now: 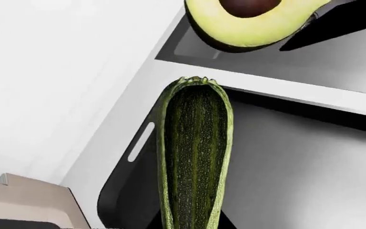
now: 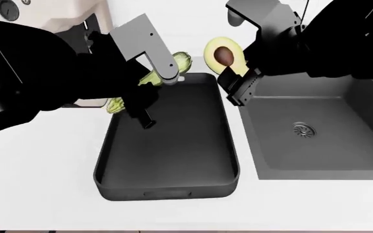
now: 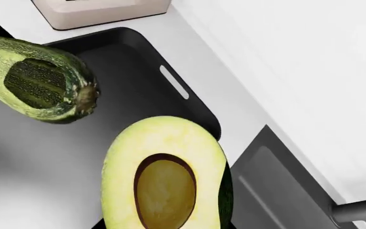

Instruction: Pick up the fruits and vegetables and place them in the sink. Turn on the sink faucet to wash them. Then turn the sink off and put them in the tray.

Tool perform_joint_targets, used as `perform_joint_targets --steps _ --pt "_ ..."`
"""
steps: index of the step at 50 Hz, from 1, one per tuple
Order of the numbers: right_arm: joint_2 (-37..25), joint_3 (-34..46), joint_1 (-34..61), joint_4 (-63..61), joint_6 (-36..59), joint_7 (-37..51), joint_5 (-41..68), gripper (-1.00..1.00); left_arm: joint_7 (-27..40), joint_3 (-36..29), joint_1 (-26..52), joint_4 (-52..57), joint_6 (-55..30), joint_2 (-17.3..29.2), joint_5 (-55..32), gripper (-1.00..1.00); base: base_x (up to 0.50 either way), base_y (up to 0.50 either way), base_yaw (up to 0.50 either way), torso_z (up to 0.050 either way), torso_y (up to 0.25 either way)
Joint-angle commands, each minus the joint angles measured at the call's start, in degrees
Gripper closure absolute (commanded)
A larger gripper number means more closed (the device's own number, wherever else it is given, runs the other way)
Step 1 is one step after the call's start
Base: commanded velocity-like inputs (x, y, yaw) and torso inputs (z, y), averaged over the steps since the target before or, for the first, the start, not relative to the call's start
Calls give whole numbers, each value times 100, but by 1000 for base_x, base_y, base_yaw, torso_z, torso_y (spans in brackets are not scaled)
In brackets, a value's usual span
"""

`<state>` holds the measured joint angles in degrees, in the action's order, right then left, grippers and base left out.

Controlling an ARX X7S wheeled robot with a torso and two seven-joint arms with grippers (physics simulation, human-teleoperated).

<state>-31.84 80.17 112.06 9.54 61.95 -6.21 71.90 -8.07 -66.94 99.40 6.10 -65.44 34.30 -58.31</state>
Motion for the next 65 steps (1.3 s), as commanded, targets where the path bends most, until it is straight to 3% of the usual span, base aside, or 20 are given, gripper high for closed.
perform_joint_targets --steps 1,9,23,51,52,65 --pt "18 -37 -9 78 -75 -29 -118 100 -24 101 -261 -914 256 -553 3 100 0 0 0 0 0" --pt "-71 -88 -37 -11 -86 60 -82 100 2 -120 -367 -2067 250 -1150 288 100 0 0 0 0 0" --pt "-118 -155 -10 -47 -85 127 -57 100 -744 -802 -348 -3696 389 -1950 830 100 0 0 0 0 0" --pt "-22 -139 -52 77 -151 12 -144 100 -1000 -1106 -453 -4391 186 -2265 936 100 0 0 0 0 0" --pt "-24 -141 -53 76 -150 14 -142 100 -996 -1105 -454 -4383 176 -2266 931 -100 0 0 0 0 0" --pt "24 -130 -69 111 -166 -33 -173 100 -782 -871 -347 -4171 -4 -2092 756 -100 0 0 0 0 0"
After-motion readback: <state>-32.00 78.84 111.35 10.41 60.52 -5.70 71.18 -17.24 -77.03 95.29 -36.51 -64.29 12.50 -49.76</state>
